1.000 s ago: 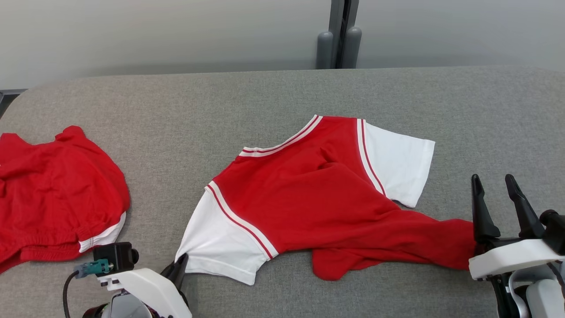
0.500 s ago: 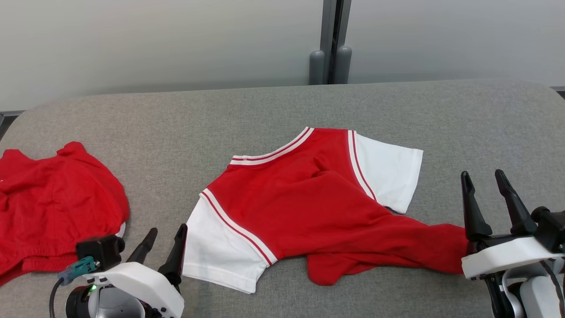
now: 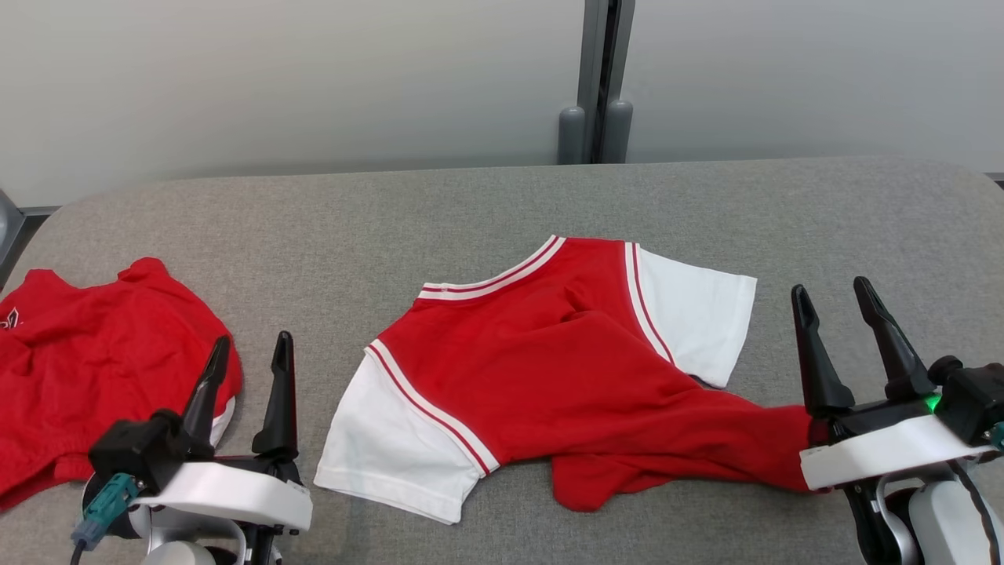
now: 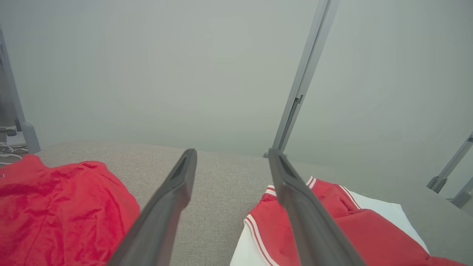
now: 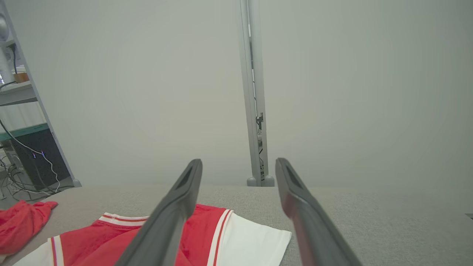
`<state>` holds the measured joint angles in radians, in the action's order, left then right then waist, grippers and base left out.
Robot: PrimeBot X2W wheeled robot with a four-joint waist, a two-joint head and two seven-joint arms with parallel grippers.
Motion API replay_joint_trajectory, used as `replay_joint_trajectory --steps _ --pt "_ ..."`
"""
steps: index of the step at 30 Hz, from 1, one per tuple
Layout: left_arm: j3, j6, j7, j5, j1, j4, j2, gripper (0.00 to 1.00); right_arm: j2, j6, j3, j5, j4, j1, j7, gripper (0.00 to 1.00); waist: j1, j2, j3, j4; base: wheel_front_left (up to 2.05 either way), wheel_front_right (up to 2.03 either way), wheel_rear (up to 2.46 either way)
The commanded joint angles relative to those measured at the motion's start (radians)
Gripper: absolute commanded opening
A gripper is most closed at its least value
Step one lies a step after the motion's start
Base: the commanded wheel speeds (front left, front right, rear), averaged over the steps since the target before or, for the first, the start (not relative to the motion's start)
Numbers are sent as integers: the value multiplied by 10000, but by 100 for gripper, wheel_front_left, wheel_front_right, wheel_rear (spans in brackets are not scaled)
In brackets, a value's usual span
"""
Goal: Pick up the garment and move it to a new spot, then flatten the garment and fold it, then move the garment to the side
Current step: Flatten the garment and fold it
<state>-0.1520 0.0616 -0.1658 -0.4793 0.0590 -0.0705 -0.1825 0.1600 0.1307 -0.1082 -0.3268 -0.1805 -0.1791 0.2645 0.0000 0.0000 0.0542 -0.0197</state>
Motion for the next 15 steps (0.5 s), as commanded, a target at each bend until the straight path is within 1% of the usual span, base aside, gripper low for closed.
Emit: replay_joint_trajectory --steps 1,2,3,4,9,12,15 --pt "-35 2 -193 173 161 -181 -58 100 60 3 -85 -94 176 5 16 100 0 0 10 -11 0 0 0" --pt "-35 8 -336 235 187 -277 -38 100 73 3 -129 -90 278 27 16 100 0 0 14 -26 0 0 0" --pt "-88 -76 -474 344 210 -352 -59 100 81 3 -153 -96 326 73 16 100 0 0 20 -43 0 0 0" --pt "-84 -45 -600 467 210 -469 -85 100 80 3 -175 -119 362 131 16 100 0 0 22 -59 0 0 0" --pt "233 -18 -940 705 7 -631 132 100 72 3 -166 -194 392 342 17 100 0 0 -1 -158 0 0 0" --pt "513 -25 -987 905 -139 -428 264 100 0 3 -129 -184 360 488 16 100 0 0 -22 -215 0 0 0" --pt "752 -132 -989 1122 -369 -182 482 100 -87 3 -106 -156 339 580 16 100 0 0 -48 -237 0 0 0"
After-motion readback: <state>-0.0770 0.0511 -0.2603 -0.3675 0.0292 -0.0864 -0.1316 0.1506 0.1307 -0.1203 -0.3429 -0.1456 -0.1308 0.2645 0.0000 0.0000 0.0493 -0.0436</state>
